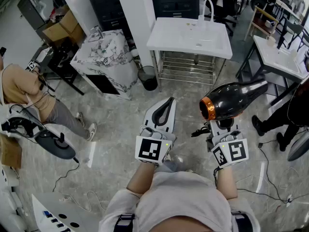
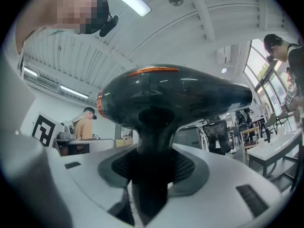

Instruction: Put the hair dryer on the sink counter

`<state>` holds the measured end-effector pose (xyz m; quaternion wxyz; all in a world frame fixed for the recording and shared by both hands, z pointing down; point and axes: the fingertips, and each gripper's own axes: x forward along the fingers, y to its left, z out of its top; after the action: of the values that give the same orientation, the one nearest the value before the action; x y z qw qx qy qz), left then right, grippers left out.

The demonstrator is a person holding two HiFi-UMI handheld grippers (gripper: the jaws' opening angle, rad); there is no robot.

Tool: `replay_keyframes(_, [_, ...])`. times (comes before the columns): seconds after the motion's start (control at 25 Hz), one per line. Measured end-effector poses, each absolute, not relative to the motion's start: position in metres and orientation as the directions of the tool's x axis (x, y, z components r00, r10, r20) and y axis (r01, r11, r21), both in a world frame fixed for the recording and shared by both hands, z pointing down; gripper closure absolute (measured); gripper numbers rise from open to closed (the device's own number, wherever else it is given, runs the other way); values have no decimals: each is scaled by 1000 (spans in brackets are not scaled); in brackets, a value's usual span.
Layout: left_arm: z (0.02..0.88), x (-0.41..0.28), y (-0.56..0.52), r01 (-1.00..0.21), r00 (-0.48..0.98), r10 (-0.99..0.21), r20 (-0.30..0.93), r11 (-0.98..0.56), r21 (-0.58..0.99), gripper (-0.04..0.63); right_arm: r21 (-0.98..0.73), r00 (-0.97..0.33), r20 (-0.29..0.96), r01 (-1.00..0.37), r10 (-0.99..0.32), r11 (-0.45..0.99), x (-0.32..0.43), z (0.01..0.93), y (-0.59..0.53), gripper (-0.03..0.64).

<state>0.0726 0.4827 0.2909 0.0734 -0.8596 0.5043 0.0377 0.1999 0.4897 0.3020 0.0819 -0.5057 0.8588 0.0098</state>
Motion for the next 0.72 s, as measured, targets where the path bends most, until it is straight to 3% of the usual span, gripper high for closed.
replay_keyframes(0.72, [289,40,463,-859,512,-847,-142,-507,-77,581,-52,-460,-147,-881,-876,471,163,298,473,433])
